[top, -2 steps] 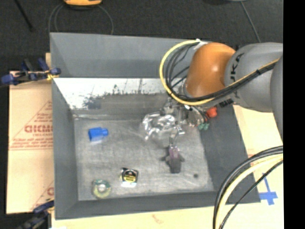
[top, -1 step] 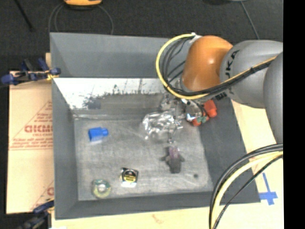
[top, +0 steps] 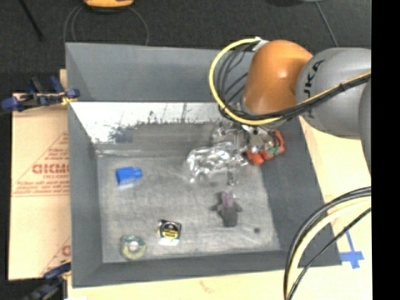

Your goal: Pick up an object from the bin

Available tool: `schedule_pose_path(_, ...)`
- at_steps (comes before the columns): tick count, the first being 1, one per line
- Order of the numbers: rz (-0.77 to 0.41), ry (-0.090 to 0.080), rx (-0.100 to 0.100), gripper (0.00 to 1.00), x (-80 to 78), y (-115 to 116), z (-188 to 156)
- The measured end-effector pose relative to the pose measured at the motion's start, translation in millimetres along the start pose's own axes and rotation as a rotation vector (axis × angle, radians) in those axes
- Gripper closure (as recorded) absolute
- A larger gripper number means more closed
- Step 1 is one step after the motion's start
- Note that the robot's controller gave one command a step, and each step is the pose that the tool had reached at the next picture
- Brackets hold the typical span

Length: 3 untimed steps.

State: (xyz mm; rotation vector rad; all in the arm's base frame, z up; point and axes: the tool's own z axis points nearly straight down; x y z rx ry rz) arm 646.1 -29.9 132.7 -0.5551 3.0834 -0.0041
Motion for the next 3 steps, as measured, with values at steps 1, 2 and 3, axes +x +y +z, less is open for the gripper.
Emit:
schedule_pose_path(1, -0.002, -0.001, -0.002, 0.00, -0.6, 2.4, 19.7)
schedule_pose_path(2, -0.045, -0.011, 0.001, 0.00, -3.9, -1.5, 57.7)
schedule_pose_path(3, -0.044, -0.012, 0.001, 1.00, -4.3, -1.9, 55.5)
